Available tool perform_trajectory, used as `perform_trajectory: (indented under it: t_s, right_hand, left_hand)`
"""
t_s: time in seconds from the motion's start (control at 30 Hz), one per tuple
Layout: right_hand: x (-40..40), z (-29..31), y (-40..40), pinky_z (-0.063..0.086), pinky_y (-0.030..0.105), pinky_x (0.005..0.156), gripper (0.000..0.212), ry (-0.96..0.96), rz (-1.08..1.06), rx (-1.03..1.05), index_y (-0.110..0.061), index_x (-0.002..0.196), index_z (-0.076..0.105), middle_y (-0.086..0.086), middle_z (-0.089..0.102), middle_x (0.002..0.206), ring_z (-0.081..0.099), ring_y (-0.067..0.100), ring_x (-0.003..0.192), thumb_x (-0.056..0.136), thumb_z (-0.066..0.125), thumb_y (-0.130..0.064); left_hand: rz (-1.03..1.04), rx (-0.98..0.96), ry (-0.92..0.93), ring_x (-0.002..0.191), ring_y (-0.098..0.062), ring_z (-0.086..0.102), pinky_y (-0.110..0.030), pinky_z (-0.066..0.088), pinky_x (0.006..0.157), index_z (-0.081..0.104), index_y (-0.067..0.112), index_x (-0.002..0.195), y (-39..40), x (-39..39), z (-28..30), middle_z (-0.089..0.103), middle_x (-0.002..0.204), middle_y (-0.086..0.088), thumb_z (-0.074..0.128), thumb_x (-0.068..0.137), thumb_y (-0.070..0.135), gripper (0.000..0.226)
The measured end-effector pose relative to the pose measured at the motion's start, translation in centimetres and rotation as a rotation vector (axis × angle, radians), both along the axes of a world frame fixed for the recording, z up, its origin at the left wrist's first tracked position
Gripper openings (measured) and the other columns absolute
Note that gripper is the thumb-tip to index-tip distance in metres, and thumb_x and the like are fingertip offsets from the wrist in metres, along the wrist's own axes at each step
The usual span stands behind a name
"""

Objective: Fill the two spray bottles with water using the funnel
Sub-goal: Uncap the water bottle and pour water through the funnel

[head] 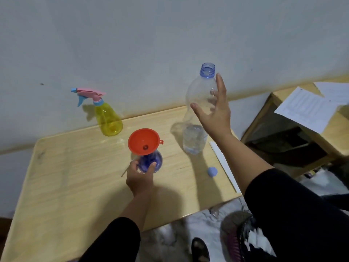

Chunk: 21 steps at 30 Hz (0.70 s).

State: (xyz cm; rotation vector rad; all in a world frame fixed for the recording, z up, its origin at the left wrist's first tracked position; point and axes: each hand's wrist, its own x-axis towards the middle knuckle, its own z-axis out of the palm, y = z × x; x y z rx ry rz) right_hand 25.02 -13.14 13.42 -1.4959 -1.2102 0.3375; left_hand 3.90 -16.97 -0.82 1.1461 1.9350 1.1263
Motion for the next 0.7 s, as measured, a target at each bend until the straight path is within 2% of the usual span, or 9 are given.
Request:
perform_trajectory:
  t_s: [0.1, 0.2, 0.3, 0.37, 0.43, 0.57, 0.7]
  right_hand:
    - [-0.4, -0.1, -1.4, 0.043, 0.035, 0.103, 0.09, -0.079, -0.063, -0.025, -0.033, 0.148, 0.013, -0.006, 0.033, 0.15, 0.044, 0.014, 0.128, 0.08, 0.07, -0.025]
    - [-2.0, -0.6, -3.5, 0.034, 0.022, 0.101, 0.083, -0.072, -0.218, -0.025, -0.026, 0.15, 0.015, 0.004, 0.034, 0.145, 0.04, 0.016, 0.13, 0.084, 0.066, -0.027]
    - [-5.2, -1.8, -5.6, 0.031, 0.013, 0.102, 0.071, -0.19, -0.312, 0.125, -0.012, 0.144, 0.032, 0.014, 0.04, 0.131, 0.04, 0.017, 0.123, 0.083, 0.067, -0.019]
    - [-7.5, -3.0, -6.2, 0.031, 0.008, 0.099, 0.062, -0.232, -0.239, 0.188, -0.007, 0.136, 0.044, 0.017, 0.046, 0.123, 0.042, 0.012, 0.117, 0.08, 0.07, -0.012]
    - [-9.5, -4.1, -6.2, 0.03, 0.006, 0.097, 0.054, -0.238, -0.106, 0.154, -0.008, 0.129, 0.053, 0.015, 0.053, 0.117, 0.046, 0.009, 0.112, 0.079, 0.072, -0.011]
    - [-11.9, -5.3, -5.7, 0.026, 0.004, 0.1, 0.052, -0.188, 0.168, -0.12, -0.022, 0.127, 0.058, 0.006, 0.05, 0.132, 0.045, 0.01, 0.122, 0.078, 0.076, -0.026]
    - [-12.2, -6.0, -4.9, 0.034, 0.024, 0.106, 0.048, -0.228, 0.254, -0.225, -0.021, 0.118, 0.066, 0.002, 0.048, 0.138, 0.044, 0.016, 0.127, 0.073, 0.079, -0.031]
  left_hand:
    - [-0.028, 0.039, -0.019, 0.091, -0.023, 0.057, -0.024, 0.037, 0.074, 0.062, 0.006, 0.102, 0.1, -0.5, -0.2, 0.065, 0.1, -0.009, 0.082, 0.068, 0.023, 0.043]
    - [-0.057, 0.056, -0.013, 0.086, -0.028, 0.058, -0.025, 0.038, 0.072, 0.061, 0.004, 0.094, 0.3, -0.9, -0.5, 0.063, 0.093, -0.011, 0.083, 0.065, 0.023, 0.042]
    - [-0.095, 0.06, 0.008, 0.084, -0.029, 0.057, -0.028, 0.039, 0.072, 0.06, 0.005, 0.092, 0.5, -1.3, -0.8, 0.062, 0.09, -0.011, 0.084, 0.064, 0.024, 0.041]
    - [-0.112, 0.057, 0.016, 0.085, -0.028, 0.058, -0.031, 0.042, 0.075, 0.061, 0.008, 0.092, 0.7, -1.6, -0.8, 0.062, 0.09, -0.01, 0.084, 0.063, 0.026, 0.041]
    - [-0.125, 0.046, 0.019, 0.086, -0.027, 0.058, -0.032, 0.044, 0.077, 0.061, 0.01, 0.091, 0.8, -1.9, -0.9, 0.062, 0.091, -0.008, 0.084, 0.062, 0.028, 0.041]
    - [-0.176, 0.048, 0.016, 0.087, -0.023, 0.06, -0.031, 0.044, 0.078, 0.06, 0.014, 0.091, 1.1, -2.5, -1.0, 0.064, 0.091, -0.005, 0.083, 0.063, 0.028, 0.038]
    - [-0.219, 0.036, 0.027, 0.085, -0.018, 0.059, -0.026, 0.04, 0.076, 0.06, 0.018, 0.09, 1.3, -3.4, -0.8, 0.064, 0.088, 0.0, 0.081, 0.067, 0.03, 0.033]
